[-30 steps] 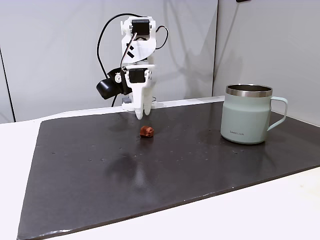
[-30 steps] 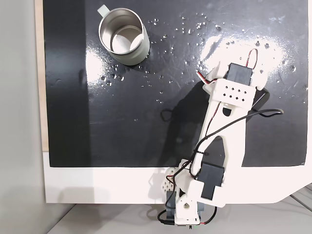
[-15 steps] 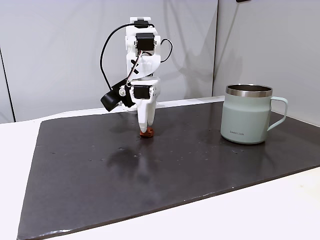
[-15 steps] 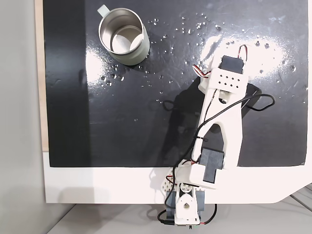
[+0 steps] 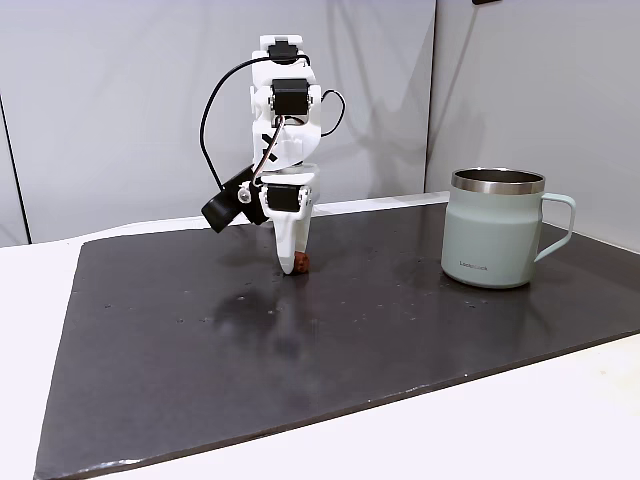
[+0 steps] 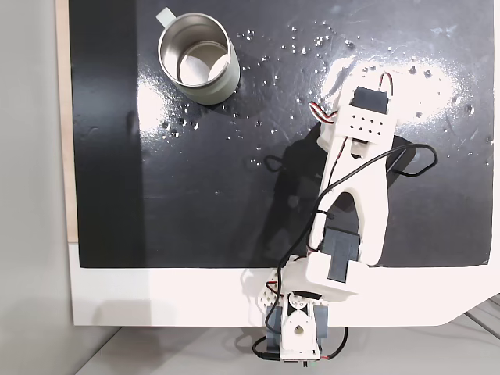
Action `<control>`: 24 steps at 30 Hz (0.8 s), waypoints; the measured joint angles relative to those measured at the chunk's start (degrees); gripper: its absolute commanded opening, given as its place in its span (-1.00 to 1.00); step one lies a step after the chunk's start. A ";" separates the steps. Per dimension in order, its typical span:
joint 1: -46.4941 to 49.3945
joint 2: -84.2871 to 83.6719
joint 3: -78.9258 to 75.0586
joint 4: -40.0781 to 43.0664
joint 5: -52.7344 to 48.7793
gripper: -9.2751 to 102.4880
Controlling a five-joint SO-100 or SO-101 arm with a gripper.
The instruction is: Grasp a cube and put it in the cup.
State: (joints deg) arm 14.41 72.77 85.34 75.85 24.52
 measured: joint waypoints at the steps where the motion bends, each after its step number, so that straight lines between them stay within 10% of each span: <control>1: -0.09 0.00 0.00 0.00 0.00 -0.58; 24: -0.18 1.41 0.00 0.70 -0.70 -0.79</control>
State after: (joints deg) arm 14.24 74.18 85.34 76.55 23.82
